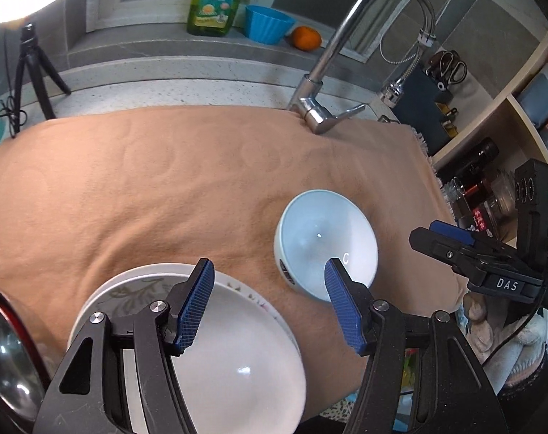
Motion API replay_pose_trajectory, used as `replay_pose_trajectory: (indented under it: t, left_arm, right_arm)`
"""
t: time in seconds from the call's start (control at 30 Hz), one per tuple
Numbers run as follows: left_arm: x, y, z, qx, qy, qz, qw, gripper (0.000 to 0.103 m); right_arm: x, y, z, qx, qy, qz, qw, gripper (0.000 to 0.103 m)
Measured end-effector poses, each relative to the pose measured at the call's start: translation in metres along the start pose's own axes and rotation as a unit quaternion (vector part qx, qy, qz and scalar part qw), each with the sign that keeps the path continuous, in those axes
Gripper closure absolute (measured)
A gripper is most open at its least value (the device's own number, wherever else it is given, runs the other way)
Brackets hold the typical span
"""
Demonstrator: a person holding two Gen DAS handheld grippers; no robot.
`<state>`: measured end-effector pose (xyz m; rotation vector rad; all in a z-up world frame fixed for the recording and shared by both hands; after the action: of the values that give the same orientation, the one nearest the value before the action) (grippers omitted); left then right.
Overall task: Organize plates and bowls
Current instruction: 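Move both tools to the rim of the pale blue ceramic bowl, then close the right gripper on the ceramic bowl rim while the left gripper closes too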
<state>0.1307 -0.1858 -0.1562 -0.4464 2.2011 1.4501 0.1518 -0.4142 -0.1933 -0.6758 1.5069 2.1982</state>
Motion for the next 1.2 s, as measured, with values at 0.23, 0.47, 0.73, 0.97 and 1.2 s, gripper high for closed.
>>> replay_pose_trajectory:
  t: [0.23, 0.47, 0.73, 0.97, 1.2]
  left_arm:
    - [0.003, -0.019, -0.006, 0.004, 0.008, 0.020, 0.9998, 0.040]
    - [0.004, -0.031, -0.010, 0.008, 0.015, 0.028, 0.9995, 0.040]
    - [0.003, -0.042, -0.011, 0.017, 0.021, 0.037, 0.9990, 0.061]
    - [0.005, -0.053, -0.010, 0.030, 0.030, 0.051, 0.9978, 0.089]
    - [0.004, -0.055, -0.007, 0.031, 0.035, 0.052, 0.9976, 0.093]
  right_arm:
    - [0.002, -0.010, 0.001, -0.020, -0.001, 0.009, 1.000, 0.009]
    - [0.007, -0.023, 0.003, -0.034, -0.003, 0.027, 0.999, 0.019]
    - [0.013, -0.040, -0.002, -0.053, -0.025, 0.057, 0.997, 0.048]
    - [0.016, -0.051, 0.002, -0.060, -0.025, 0.073, 0.995, 0.070]
    - [0.018, -0.059, 0.002, -0.061, -0.032, 0.086, 0.994, 0.091]
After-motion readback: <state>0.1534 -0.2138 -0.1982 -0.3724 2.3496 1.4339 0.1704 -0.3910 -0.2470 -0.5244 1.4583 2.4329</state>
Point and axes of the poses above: each gripper's, at about its wrist camera, not at the fingertips, and y roughly against the way its jaws point, z to its left, x to its underside, the point moved 6 cm from there along -y, roughly the way its jaws point, and after that the axes turned 6 degrees about -z, right-handed, at the moved point
